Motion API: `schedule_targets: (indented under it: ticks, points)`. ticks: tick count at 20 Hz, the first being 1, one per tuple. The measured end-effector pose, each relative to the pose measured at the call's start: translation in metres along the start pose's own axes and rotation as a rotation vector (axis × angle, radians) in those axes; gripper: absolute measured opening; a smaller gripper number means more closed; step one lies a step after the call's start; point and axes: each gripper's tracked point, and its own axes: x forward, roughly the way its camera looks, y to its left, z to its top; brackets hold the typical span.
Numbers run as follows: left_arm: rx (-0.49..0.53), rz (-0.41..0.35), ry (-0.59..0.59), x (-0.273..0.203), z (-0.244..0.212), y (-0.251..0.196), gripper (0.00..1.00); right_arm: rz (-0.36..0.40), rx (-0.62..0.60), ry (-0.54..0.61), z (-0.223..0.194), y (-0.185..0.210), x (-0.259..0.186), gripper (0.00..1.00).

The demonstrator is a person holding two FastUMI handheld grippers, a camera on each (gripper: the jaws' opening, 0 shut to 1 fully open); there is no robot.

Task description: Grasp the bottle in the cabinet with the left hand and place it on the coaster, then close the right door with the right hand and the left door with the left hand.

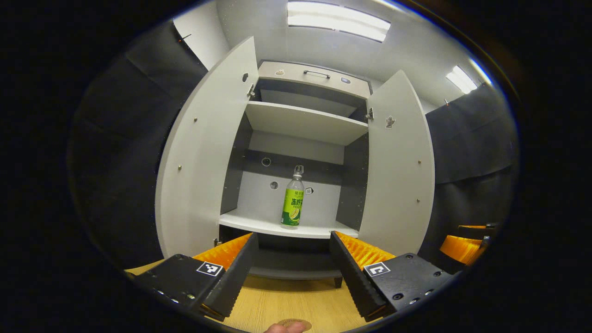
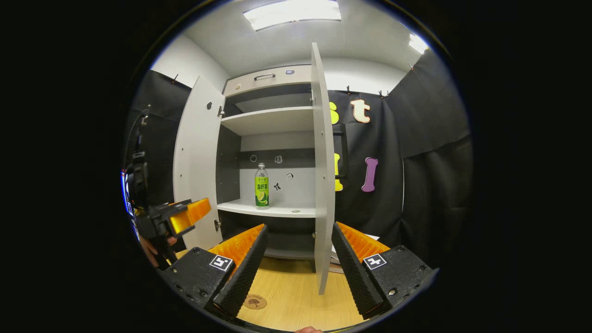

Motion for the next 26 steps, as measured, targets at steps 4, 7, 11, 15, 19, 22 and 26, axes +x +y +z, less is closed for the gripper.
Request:
schedule_targets:
  ticks: [4, 7, 11, 15, 19, 22, 26]
  points:
    - [0.054, -0.067, 0.001, 0.056, 0.017, -0.005, 0.95, -0.001, 0.004, 0.023, -0.003, 0.004, -0.01, 0.84]
    - [0.114, -0.112, 0.027, 0.107, 0.023, -0.01, 0.95, -0.019, -0.017, 0.029, -0.003, 0.002, -0.018, 0.84]
    - [0.148, -0.169, 0.035, 0.176, 0.015, -0.018, 0.95, -0.064, -0.025, 0.017, 0.0, -0.004, -0.026, 0.84]
    - [0.133, -0.114, 0.077, 0.237, -0.006, -0.008, 0.95, -0.144, -0.032, 0.02, -0.002, -0.024, -0.032, 0.84]
    - [0.147, -0.086, 0.106, 0.287, -0.026, -0.001, 0.95, -0.218, -0.001, 0.052, -0.013, -0.043, -0.037, 0.84]
    - [0.162, -0.038, 0.11, 0.318, -0.037, 0.008, 0.95, -0.265, 0.004, 0.069, -0.017, -0.054, -0.04, 0.84]
    - [0.174, 0.005, 0.139, 0.344, -0.048, 0.018, 0.95, -0.305, 0.0, 0.076, -0.02, -0.062, -0.042, 0.84]
